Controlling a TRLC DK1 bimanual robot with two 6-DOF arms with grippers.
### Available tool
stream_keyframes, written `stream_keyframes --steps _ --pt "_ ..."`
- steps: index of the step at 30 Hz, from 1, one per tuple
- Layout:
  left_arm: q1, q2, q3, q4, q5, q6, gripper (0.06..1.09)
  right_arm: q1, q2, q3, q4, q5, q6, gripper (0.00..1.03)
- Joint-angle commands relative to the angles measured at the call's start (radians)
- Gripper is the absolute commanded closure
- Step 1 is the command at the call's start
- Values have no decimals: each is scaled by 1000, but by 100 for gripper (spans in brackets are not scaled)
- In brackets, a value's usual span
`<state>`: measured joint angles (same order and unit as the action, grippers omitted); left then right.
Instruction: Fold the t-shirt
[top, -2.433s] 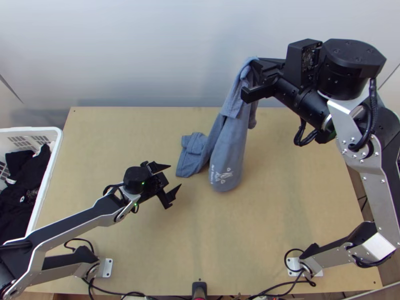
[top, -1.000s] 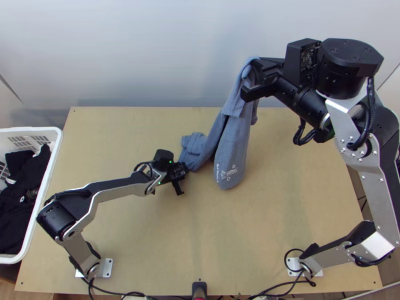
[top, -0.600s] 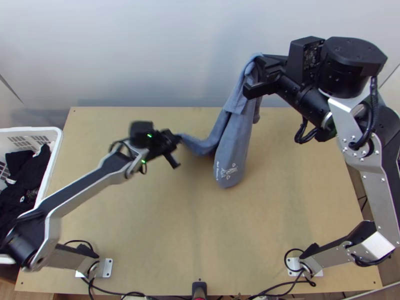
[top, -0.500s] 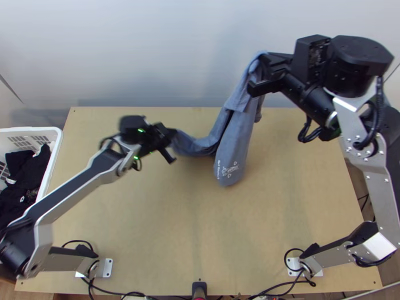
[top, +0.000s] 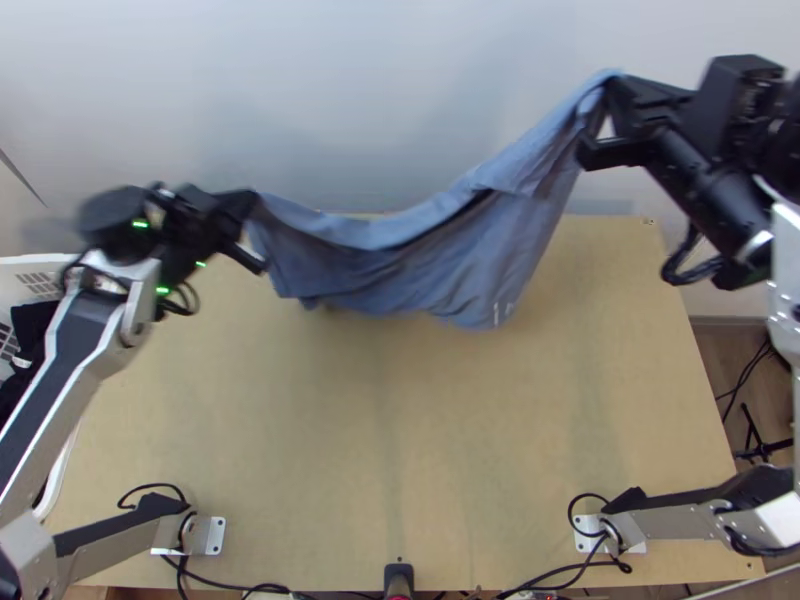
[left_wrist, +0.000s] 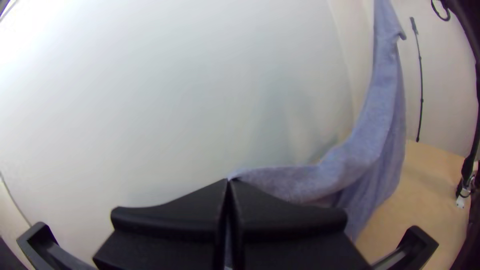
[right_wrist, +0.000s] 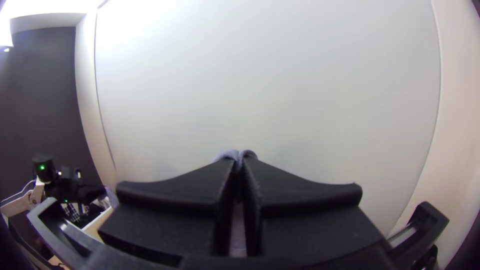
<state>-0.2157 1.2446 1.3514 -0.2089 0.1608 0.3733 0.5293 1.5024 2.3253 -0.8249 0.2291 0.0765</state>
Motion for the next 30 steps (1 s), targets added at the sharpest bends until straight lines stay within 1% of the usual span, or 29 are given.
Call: stream_keyframes --steps 1,5,6,9,11,13,16,19,26,30 --pt "141 -73 84 -96 -3 -30 105 -60 -79 -34 15 -1 0 100" --pt "168 -108 87 -221 0 -20 105 -80 -108 -32 23 -1 2 100" --pt "173 -125 87 -264 13 -19 105 -80 -114 -32 23 -1 0 100" --pt "176 -189 86 -425 106 -2 105 -77 -130 -30 23 -1 0 100" --pt "171 -244 81 -471 151 -2 105 -78 -139 -23 23 -1 0 100" --pt "159 -289 78 -465 157 -14 105 -78 -149 -14 30 -1 -1 100" --pt "176 -310 94 -385 148 -63 105 -84 -166 -9 49 -1 -3 100" --pt "203 -295 150 -345 103 -99 105 -89 -180 -11 63 1 -1 100" --pt "207 -356 216 -270 45 -168 105 -89 -228 -14 36 -2 9 100" --pt "202 -427 215 -270 43 -191 105 -104 -278 -26 4 -7 29 100"
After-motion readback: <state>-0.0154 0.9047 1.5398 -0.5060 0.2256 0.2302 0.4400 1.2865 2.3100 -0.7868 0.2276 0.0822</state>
